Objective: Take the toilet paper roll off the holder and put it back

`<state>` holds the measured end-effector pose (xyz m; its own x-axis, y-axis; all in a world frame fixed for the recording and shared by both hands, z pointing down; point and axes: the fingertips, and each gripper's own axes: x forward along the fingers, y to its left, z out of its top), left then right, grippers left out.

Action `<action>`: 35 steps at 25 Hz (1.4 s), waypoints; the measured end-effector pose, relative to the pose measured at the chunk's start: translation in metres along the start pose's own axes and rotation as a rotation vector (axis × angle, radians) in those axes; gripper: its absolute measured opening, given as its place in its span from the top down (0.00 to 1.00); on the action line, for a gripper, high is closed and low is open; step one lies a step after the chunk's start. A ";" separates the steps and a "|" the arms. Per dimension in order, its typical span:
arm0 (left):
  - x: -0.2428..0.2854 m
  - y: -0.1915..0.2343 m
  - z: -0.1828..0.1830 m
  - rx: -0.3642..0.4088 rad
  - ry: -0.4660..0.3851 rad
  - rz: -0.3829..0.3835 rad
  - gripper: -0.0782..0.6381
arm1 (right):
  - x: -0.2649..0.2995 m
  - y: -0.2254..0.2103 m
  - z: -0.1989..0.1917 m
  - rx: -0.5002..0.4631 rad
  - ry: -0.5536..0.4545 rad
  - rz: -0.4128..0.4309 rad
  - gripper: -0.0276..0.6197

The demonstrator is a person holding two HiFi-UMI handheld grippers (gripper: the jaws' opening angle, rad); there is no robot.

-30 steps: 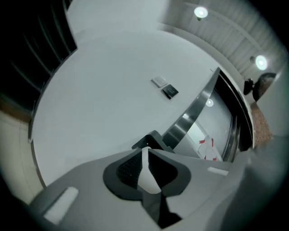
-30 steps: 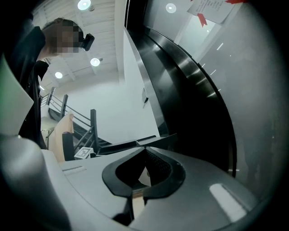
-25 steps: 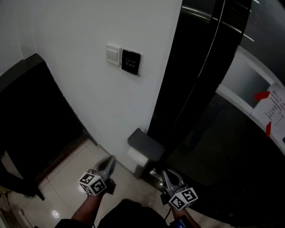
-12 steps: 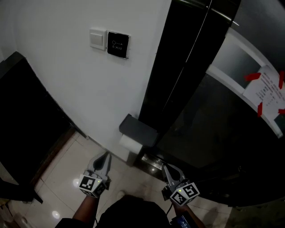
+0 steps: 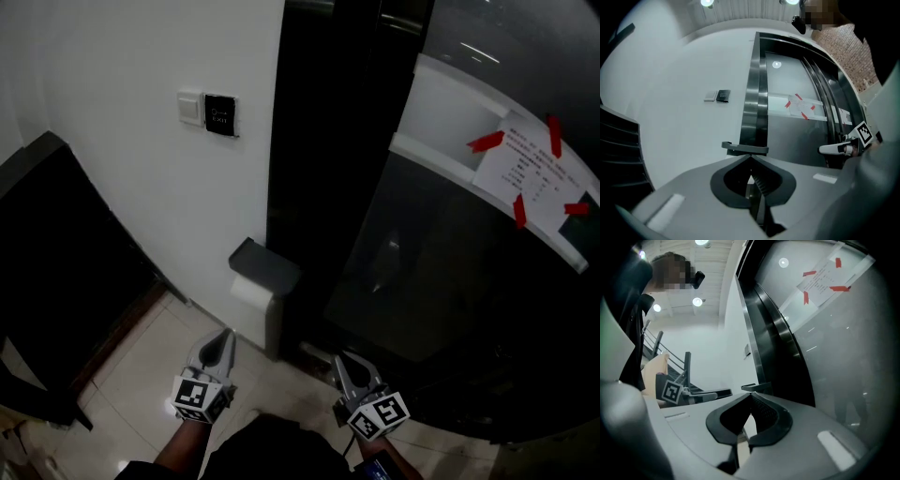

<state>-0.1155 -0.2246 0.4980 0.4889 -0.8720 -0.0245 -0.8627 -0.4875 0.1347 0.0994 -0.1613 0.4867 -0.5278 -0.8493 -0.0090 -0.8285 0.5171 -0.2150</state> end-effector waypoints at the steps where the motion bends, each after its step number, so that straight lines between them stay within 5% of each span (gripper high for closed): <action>1: -0.005 -0.011 -0.003 -0.003 0.004 0.008 0.89 | -0.014 -0.003 0.001 0.004 -0.004 -0.002 0.94; 9: -0.074 -0.118 -0.022 -0.058 0.002 0.024 0.89 | -0.120 -0.015 -0.013 0.068 0.006 -0.001 0.94; 15: -0.142 -0.167 -0.033 -0.087 0.018 0.134 0.89 | -0.183 0.008 -0.035 0.108 0.037 0.080 0.94; 21: -0.180 -0.204 -0.020 -0.076 0.003 0.119 0.89 | -0.229 0.030 -0.037 0.144 0.035 0.076 0.94; 29: -0.216 -0.204 -0.004 -0.039 -0.021 0.078 0.89 | -0.249 0.068 -0.032 0.123 -0.001 0.054 0.94; 35: -0.265 -0.159 0.008 -0.042 -0.024 0.150 0.89 | -0.235 0.119 -0.033 0.074 0.018 0.084 0.94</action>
<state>-0.1088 0.0833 0.4753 0.3517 -0.9358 -0.0244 -0.9193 -0.3502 0.1796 0.1183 0.1032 0.4949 -0.5982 -0.8012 -0.0129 -0.7656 0.5762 -0.2860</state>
